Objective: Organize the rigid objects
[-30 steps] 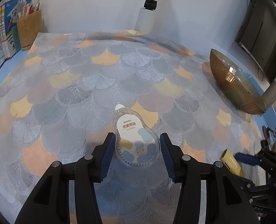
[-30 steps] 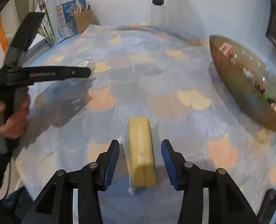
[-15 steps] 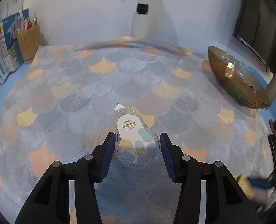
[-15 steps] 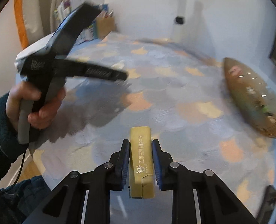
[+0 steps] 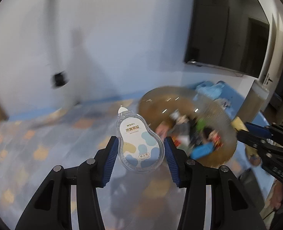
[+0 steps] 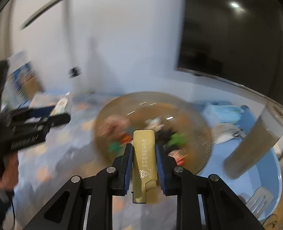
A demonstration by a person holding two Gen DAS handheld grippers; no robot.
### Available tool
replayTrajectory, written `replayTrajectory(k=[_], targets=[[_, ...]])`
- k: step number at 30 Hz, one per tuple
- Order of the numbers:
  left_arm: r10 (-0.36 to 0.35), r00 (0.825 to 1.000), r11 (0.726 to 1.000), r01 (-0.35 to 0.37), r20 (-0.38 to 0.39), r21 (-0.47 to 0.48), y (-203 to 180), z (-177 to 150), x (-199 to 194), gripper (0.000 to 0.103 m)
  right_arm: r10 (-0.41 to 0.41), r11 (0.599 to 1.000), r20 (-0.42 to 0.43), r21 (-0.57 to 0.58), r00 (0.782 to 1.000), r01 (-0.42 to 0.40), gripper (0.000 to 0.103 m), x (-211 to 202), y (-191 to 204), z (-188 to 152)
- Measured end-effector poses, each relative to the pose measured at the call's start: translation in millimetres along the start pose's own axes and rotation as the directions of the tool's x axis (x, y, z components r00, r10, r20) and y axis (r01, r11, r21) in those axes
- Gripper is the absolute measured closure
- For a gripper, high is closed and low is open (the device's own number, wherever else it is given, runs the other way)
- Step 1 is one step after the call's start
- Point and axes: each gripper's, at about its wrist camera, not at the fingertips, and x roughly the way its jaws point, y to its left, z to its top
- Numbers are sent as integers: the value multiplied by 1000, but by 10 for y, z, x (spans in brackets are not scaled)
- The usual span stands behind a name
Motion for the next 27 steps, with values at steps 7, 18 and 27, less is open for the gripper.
replayTrajectory(k=[7,18,27], targets=[[-48,998,999,48,-50,6,-351,269,534,57,-7,996,-69,94,998,13,80,389,-310,202],[-63,997,998,64,-54,23,-427,254,526,25,78,983,-130,177,988,-54,66,644,-465,187],[63,995,992,-55,72,-113,348,-2,-659,25,159,979,19,126,987,-160,51,-267,247,190]])
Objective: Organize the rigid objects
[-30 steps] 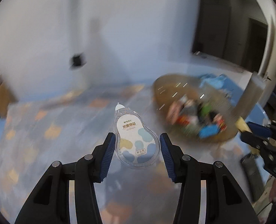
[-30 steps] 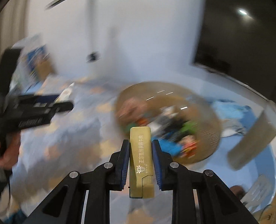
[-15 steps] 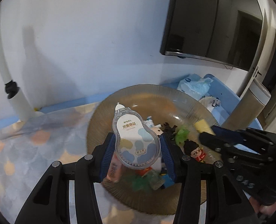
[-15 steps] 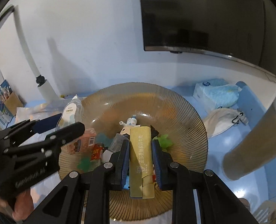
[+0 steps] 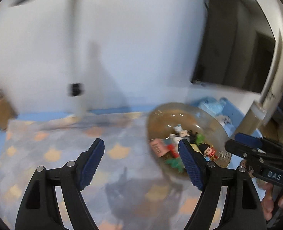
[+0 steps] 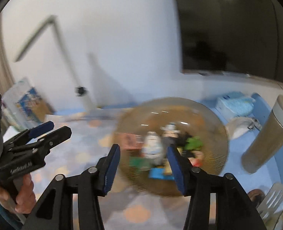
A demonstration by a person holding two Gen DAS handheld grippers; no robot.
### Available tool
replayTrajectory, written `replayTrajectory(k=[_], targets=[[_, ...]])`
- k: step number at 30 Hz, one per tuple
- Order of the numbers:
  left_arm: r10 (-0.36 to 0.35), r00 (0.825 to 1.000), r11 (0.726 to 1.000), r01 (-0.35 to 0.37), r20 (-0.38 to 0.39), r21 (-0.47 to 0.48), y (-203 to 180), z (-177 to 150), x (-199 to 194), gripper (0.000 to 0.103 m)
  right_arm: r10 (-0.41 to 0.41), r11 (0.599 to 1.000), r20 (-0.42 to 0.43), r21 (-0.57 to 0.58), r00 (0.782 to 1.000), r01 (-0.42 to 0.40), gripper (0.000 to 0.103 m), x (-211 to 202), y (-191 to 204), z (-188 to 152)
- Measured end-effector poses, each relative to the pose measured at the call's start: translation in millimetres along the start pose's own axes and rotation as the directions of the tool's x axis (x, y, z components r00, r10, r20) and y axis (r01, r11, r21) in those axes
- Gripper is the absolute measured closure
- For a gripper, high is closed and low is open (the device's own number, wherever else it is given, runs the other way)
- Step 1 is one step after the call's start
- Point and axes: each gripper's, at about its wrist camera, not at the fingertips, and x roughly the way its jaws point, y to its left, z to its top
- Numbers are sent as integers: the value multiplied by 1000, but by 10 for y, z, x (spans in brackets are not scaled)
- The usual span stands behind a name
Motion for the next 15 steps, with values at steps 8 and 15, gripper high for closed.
replayTrajectory(k=[8,15], targets=[[207,975,977,-202,80,-66,680,-613,-689,19,61,996,57,-73,997,-57,43,2,977,-549],[346,938,938,-346,8,-24,986,-1304,-248,19,26,991,-7,-129,1000,-26,43,647,1400,-1072]])
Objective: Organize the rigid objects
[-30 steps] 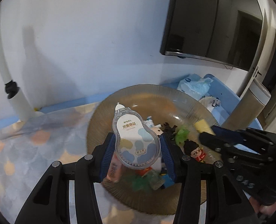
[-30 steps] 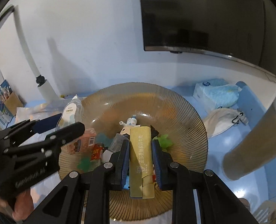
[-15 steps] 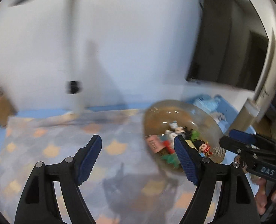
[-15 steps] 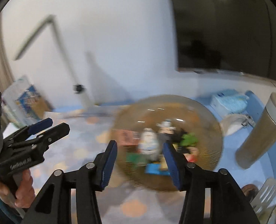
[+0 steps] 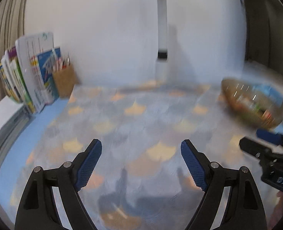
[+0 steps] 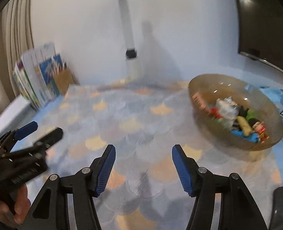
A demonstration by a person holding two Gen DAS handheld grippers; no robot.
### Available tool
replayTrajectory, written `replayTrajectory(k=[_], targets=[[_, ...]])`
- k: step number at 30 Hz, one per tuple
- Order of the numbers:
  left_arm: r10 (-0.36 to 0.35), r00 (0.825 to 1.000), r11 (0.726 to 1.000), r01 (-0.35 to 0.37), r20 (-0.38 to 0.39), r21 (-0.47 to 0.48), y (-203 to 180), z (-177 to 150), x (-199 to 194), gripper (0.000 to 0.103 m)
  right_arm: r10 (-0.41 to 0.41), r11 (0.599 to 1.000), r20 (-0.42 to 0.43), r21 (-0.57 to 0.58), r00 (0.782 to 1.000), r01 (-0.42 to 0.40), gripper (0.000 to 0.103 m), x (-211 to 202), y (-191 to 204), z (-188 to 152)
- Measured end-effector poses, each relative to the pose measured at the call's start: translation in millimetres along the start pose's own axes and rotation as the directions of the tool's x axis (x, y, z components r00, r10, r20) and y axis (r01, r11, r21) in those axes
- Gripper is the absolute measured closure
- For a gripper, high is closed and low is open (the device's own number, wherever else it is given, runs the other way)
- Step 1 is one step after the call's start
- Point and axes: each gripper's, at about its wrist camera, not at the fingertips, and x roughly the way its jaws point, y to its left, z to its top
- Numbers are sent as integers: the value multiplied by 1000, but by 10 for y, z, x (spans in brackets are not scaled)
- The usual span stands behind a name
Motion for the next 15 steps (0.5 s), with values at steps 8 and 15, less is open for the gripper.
replayTrajectory(k=[8,15], targets=[[-45,998,999,44,-35,-27,51,-168,114,18,-46,998,-22,-34,999,45,42,258,28,-247],[-62,994,996,56,-88,-63,106,-203,194,18,-80,996,32,-32,996,81,22,163,21,-257]])
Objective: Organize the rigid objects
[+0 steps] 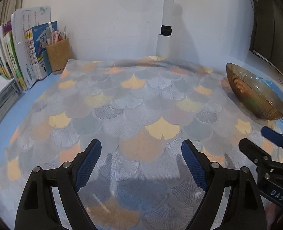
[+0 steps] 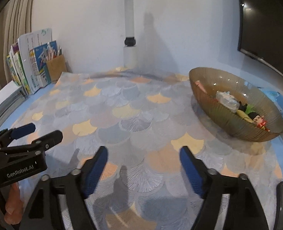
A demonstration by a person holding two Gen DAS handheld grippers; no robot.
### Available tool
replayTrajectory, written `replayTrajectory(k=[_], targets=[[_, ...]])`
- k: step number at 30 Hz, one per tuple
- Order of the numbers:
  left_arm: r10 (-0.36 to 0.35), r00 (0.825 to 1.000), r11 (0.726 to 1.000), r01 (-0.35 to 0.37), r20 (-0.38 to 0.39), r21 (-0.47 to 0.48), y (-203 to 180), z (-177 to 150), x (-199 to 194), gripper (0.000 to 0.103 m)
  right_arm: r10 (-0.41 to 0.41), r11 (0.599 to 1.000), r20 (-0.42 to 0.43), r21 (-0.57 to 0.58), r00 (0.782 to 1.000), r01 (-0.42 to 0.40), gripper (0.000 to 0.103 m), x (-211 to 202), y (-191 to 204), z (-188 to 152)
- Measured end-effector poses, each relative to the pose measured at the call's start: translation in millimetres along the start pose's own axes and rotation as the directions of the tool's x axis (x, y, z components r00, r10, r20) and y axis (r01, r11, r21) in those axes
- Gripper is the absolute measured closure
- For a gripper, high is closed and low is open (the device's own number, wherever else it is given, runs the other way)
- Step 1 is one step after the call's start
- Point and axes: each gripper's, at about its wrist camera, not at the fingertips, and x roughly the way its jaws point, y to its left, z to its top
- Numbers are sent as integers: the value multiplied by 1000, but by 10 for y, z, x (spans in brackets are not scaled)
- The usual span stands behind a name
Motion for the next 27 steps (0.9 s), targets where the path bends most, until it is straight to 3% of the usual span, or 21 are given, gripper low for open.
replayTrajectory(k=[2,27], targets=[[4,1000,1000,-4,-2,10,-25,-9,-8,18,-4,1000,13,12,1000,4,16,-21,-29,-2],[24,999,999,-22,-42,30,-41,-17,47,18,-24,1000,-13,3,1000,24,14,36,-34,1]])
